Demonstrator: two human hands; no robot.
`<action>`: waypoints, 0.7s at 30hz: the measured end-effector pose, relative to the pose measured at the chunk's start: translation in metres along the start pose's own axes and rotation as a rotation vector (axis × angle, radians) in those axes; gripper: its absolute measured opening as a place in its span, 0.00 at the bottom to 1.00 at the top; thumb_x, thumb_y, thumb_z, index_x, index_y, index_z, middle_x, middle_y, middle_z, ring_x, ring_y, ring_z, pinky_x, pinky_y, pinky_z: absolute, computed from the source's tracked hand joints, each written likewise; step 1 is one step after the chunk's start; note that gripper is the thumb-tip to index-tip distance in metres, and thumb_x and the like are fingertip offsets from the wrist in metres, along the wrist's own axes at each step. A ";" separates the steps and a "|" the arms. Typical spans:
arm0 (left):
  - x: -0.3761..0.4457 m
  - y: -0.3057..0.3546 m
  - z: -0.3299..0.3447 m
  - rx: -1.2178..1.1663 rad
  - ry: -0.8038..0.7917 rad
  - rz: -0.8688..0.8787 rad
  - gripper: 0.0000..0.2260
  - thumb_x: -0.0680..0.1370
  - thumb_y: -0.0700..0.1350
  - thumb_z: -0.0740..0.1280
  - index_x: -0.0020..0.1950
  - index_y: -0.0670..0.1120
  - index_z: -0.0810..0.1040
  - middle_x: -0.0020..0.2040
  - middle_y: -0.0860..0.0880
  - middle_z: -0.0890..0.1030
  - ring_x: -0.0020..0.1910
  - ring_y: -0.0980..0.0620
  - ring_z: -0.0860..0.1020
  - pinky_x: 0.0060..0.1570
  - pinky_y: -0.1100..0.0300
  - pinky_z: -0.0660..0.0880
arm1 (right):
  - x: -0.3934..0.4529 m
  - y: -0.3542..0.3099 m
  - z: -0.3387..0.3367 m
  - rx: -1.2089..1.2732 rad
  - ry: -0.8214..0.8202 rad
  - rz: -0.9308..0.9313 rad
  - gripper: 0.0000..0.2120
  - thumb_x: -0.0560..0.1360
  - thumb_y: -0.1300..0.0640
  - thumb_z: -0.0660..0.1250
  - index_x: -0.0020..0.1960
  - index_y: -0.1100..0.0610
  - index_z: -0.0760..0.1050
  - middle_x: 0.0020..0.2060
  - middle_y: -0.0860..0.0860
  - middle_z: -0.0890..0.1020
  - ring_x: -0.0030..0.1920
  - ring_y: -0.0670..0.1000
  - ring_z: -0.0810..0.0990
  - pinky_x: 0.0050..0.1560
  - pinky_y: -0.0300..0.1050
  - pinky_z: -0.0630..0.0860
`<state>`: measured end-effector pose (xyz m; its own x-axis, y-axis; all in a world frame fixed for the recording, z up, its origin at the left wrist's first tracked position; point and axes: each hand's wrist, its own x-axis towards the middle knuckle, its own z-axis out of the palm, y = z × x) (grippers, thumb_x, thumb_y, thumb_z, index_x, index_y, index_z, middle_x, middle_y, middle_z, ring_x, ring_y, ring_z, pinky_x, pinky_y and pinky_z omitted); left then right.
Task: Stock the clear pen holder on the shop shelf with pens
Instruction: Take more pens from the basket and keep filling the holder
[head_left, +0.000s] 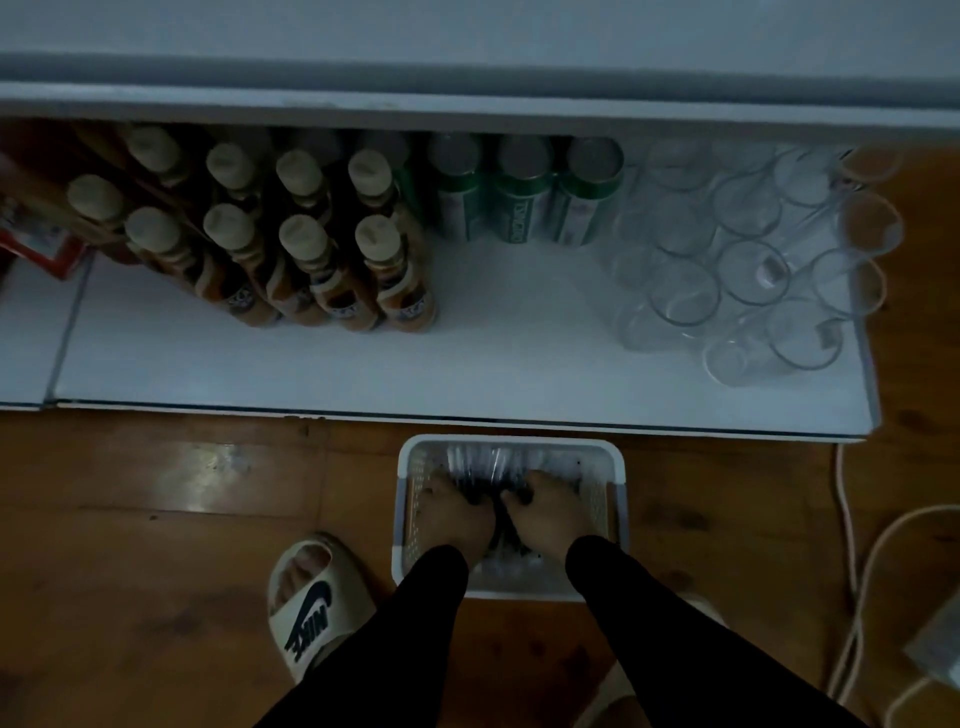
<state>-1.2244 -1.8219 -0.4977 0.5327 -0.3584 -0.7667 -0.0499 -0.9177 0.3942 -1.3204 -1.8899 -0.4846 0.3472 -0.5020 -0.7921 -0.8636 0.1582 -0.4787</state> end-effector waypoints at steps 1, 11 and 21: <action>-0.001 0.002 0.002 -0.020 -0.013 0.022 0.23 0.72 0.50 0.64 0.65 0.43 0.68 0.54 0.43 0.79 0.49 0.45 0.79 0.49 0.51 0.78 | -0.001 0.000 0.002 0.003 -0.010 0.002 0.07 0.82 0.52 0.58 0.54 0.53 0.72 0.44 0.50 0.78 0.41 0.48 0.76 0.40 0.40 0.70; 0.007 -0.002 0.006 0.122 -0.171 0.064 0.20 0.71 0.51 0.69 0.57 0.46 0.66 0.54 0.43 0.78 0.49 0.44 0.80 0.48 0.49 0.79 | 0.011 0.010 0.010 0.212 -0.033 0.155 0.18 0.83 0.54 0.53 0.71 0.53 0.68 0.65 0.55 0.75 0.58 0.53 0.76 0.55 0.45 0.73; 0.016 -0.008 0.008 0.186 -0.199 0.121 0.19 0.70 0.52 0.71 0.54 0.47 0.68 0.50 0.46 0.80 0.47 0.47 0.80 0.49 0.50 0.79 | 0.017 0.027 0.014 0.459 -0.081 0.244 0.11 0.78 0.55 0.57 0.50 0.48 0.79 0.50 0.54 0.83 0.51 0.57 0.82 0.57 0.59 0.78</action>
<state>-1.2224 -1.8221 -0.5175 0.3379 -0.4767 -0.8115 -0.2670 -0.8754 0.4031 -1.3324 -1.8817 -0.5160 0.1986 -0.3394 -0.9195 -0.6805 0.6274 -0.3785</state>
